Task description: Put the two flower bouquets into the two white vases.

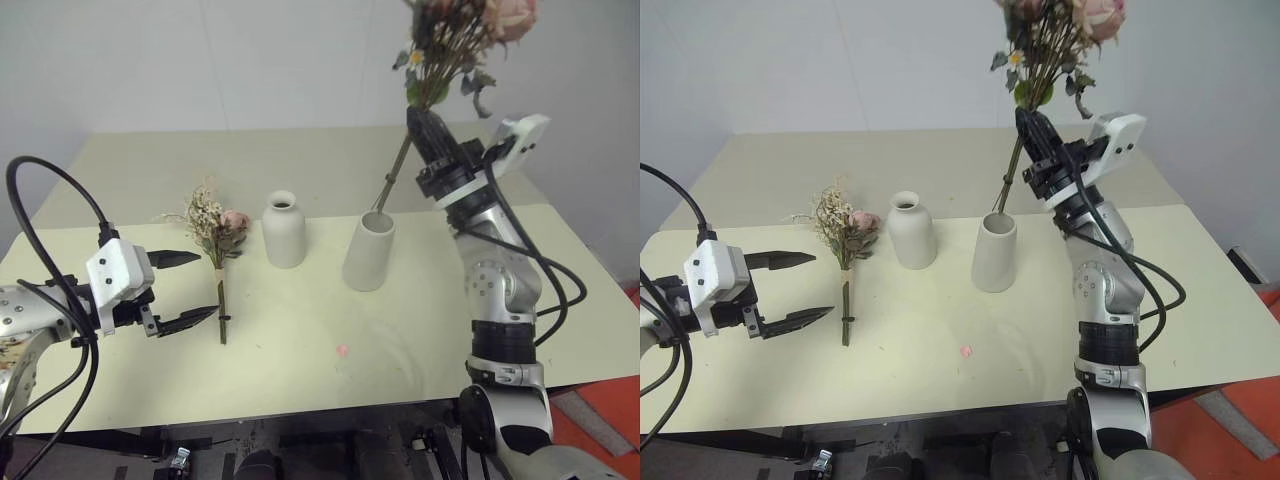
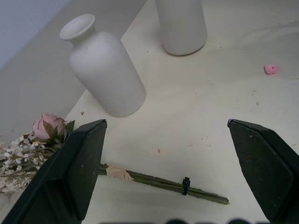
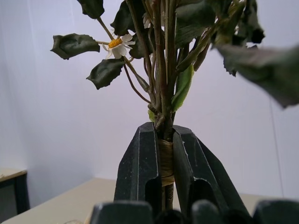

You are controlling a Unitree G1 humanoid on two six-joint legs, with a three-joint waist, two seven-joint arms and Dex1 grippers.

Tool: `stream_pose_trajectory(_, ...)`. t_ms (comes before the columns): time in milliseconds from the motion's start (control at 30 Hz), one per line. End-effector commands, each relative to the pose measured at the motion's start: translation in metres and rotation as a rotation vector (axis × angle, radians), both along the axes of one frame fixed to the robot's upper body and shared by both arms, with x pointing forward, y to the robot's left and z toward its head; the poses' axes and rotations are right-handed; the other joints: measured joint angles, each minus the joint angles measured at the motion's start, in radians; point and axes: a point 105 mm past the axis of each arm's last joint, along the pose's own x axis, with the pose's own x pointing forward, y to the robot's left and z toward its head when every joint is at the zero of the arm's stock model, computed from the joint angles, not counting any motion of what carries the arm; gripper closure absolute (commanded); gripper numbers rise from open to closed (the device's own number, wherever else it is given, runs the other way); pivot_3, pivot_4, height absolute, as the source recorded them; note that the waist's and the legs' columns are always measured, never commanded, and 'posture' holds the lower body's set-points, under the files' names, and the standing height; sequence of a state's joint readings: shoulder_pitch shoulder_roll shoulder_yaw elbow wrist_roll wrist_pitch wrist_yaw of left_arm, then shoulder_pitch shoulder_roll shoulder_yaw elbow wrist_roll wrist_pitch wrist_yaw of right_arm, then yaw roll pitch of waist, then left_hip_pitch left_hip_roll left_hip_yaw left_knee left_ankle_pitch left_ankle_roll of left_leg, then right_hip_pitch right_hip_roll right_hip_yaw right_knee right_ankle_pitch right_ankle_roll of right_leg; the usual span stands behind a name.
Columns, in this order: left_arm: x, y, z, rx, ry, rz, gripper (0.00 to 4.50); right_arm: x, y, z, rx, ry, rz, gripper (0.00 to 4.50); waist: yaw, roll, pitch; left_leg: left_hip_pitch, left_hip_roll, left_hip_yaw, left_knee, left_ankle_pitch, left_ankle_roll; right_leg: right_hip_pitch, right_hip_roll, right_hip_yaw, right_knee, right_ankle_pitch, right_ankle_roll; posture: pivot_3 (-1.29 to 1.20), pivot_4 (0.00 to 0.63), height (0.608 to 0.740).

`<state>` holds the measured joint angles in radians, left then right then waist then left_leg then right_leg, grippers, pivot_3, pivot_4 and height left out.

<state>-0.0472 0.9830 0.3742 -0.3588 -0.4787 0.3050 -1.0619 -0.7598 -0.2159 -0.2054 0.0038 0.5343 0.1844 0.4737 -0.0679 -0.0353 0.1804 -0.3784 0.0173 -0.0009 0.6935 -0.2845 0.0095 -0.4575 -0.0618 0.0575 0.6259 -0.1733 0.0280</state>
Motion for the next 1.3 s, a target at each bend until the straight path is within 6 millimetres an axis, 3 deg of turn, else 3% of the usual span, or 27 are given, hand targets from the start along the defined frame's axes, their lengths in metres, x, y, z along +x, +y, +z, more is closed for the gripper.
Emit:
stream_pose_trajectory(33,-0.002,-0.002,0.014,0.008,-0.071,-0.006,0.00,-0.014,0.002,0.013,0.016,-0.054,0.021,4.32,0.000,0.000,0.000,0.000,0.000,0.000,0.000,0.000,0.000,0.000,0.000,0.000,0.000,0.000,0.000,0.00,0.150,0.740)
stream_pose_trajectory(200,0.001,-0.002,0.013,0.007,-0.073,-0.011,0.00,-0.016,0.005,0.008,0.007,-0.035,0.027,4.32,0.000,0.000,0.000,0.000,0.000,0.000,0.000,0.000,0.000,0.000,0.000,0.000,0.000,0.000,0.000,0.00,0.150,0.740)
stream_pose_trajectory(433,0.006,-0.002,0.015,0.007,-0.082,-0.022,0.00,-0.011,0.008,-0.014,-0.062,-0.012,-0.036,4.32,0.000,0.000,0.000,0.000,0.000,0.000,0.000,0.000,0.000,0.000,0.000,0.000,0.000,0.000,0.000,0.00,0.150,0.740)
stream_pose_trajectory(567,0.007,-0.001,0.016,0.011,-0.087,-0.023,0.00,-0.009,0.009,-0.027,-0.081,-0.013,-0.061,3.06,-0.001,0.000,0.000,0.000,0.000,0.000,0.000,0.000,0.000,0.000,0.000,0.000,0.000,0.000,0.000,0.00,0.150,0.740)
stream_pose_trajectory(833,0.003,0.010,0.015,0.012,-0.086,0.037,0.00,-0.028,0.018,-0.046,-0.188,0.022,0.056,0.25,0.000,0.000,0.000,0.000,0.000,0.000,0.000,0.000,0.000,0.000,0.000,0.000,0.000,0.000,0.000,0.00,0.150,0.740)
stream_pose_trajectory(1033,0.022,0.024,0.002,0.011,-0.039,0.373,0.00,-0.037,-0.004,-0.073,-0.407,0.112,0.020,0.25,0.012,0.000,0.000,0.000,0.000,0.000,0.000,0.000,0.000,0.001,0.000,0.000,-0.001,0.000,0.000,0.00,0.150,0.740)
stream_pose_trajectory(1133,0.035,0.026,-0.007,-0.001,0.066,0.504,0.00,-0.040,-0.021,-0.078,-0.525,0.167,0.003,0.25,0.024,-0.001,0.000,0.002,-0.001,0.000,0.001,0.000,0.000,0.001,0.000,0.001,-0.002,0.000,0.001,0.00,0.150,0.740)
stream_pose_trajectory(1300,0.061,0.023,-0.012,-0.120,0.220,0.645,0.00,-0.062,-0.045,-0.076,-0.688,0.244,0.074,0.25,0.031,-0.002,-0.001,0.004,-0.001,0.000,0.001,0.000,0.000,0.003,0.000,0.001,-0.002,0.000,0.001,0.00,0.150,0.740)
